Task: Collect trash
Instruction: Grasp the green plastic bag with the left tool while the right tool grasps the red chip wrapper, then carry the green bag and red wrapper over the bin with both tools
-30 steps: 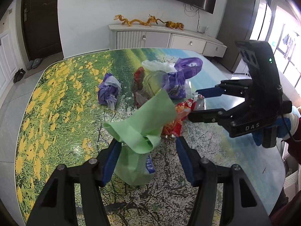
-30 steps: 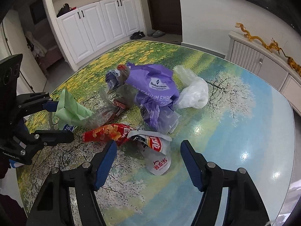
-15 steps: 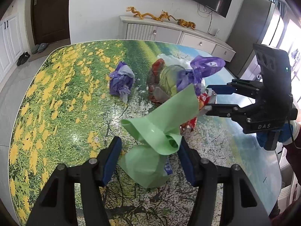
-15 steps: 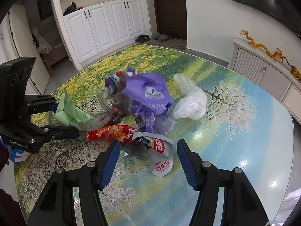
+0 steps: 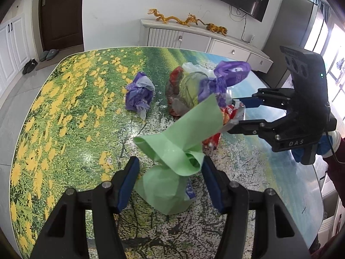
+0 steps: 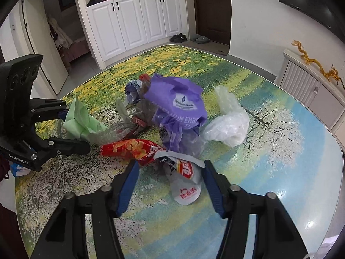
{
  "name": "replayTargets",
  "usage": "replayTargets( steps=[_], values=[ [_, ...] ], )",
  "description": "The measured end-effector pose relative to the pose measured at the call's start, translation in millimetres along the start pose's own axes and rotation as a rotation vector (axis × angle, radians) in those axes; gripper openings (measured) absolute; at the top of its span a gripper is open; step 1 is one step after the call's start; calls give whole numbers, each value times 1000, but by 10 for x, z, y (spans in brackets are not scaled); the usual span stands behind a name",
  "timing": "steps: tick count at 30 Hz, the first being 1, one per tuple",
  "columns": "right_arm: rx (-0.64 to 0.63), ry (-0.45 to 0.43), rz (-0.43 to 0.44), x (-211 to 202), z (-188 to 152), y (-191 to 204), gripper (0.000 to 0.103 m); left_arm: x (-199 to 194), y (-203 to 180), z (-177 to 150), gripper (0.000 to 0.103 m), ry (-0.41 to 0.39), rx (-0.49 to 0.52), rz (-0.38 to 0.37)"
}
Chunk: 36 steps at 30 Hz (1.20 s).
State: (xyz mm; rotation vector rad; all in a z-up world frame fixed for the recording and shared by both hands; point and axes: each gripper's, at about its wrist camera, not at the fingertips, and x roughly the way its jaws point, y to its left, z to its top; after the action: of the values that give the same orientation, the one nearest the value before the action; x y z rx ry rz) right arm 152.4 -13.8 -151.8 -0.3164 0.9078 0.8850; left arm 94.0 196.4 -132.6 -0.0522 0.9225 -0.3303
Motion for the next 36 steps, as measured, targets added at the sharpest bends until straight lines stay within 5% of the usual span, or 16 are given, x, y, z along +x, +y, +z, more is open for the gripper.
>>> replayTargets(
  steps=[7,8,21,36],
  values=[
    [42,-24,-1,-120,-160,34,25,-23,-45,5,36,-13,-16,-12],
    [47,-26,-8,-145,-198,52,12,-35,-52,2,35,-16,-16,-11],
    [243,-143,-36,-771,-677,218,11,-344,-229,-170,29,-59,-57,8],
    [565,-319,-203,-1736,-1453,46,12,-739,-867,-33,28,-139,-10,-43]
  ],
)
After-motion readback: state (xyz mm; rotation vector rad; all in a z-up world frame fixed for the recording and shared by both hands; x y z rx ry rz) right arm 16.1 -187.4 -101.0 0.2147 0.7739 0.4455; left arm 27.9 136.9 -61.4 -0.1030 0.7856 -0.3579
